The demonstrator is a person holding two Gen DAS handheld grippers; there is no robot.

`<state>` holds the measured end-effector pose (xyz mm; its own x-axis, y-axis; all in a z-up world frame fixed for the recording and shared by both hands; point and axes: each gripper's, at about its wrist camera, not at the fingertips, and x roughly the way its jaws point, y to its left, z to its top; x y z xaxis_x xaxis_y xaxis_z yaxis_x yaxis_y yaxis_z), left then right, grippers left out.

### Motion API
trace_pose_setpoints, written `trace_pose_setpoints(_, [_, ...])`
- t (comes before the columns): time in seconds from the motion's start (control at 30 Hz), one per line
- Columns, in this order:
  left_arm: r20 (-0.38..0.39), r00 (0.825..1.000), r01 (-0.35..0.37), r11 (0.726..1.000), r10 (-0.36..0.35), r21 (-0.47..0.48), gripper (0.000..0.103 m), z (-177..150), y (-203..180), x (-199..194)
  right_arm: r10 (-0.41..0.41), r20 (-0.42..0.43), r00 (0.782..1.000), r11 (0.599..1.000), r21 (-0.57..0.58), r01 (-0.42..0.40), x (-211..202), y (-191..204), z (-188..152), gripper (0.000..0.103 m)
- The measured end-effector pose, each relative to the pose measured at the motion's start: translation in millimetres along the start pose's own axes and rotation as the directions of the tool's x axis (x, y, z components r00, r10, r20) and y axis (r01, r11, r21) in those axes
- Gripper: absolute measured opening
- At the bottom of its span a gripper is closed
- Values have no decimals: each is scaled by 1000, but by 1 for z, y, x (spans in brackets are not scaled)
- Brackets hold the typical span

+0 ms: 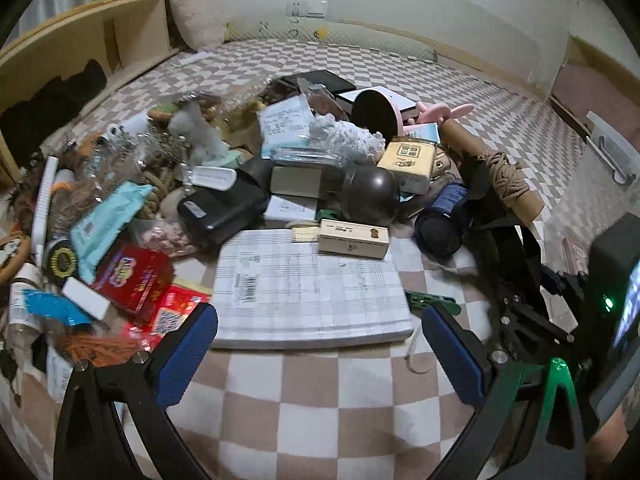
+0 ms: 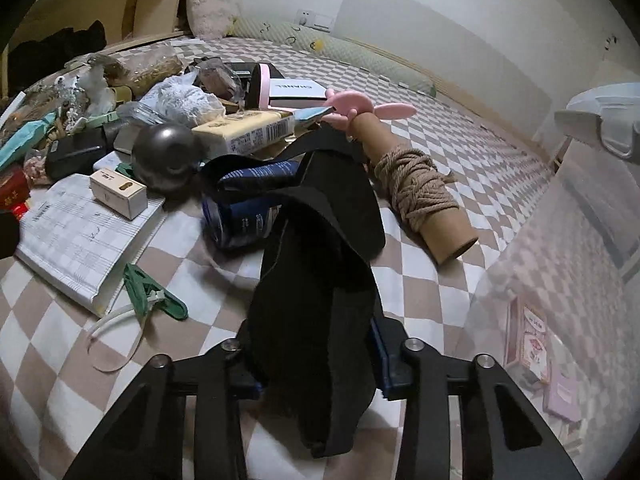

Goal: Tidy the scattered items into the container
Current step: 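Grasp the small white box with the left tool while the right holds the mask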

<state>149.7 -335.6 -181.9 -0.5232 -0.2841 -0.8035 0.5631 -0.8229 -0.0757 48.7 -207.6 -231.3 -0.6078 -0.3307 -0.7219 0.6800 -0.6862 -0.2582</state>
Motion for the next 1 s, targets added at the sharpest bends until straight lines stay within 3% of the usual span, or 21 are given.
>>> trace_pose_setpoints(0.27, [31,1000,-5,999,4,50,102,22,-14,23,139,-50,989,985,110,-133,-17,-12,1,26])
trace_pose_setpoints(0.37, [43,999,2,997,-6,83,102,32,-26,33,151,-61,987,984,108,-144,-22,-14,-3,25])
trace_pose_setpoints(0.6, [48,997,-60,987,54,146,102,35,-39,60,176,-75,982,978,125,-166,-22,-22,-4,25])
trace_pose_setpoints(0.67, [47,996,-78,984,71,161,90,34,-38,66,187,-76,979,975,133,-176,-21,-24,-4,25])
trace_pose_setpoints(0.93, [39,994,-103,984,98,148,89,36,-29,80,222,-81,972,967,147,-208,-19,-26,-3,25])
trace_pose_setpoints(1.0, [38,995,-100,984,95,146,84,36,-28,82,225,-81,971,965,154,-211,-19,-27,-2,25])
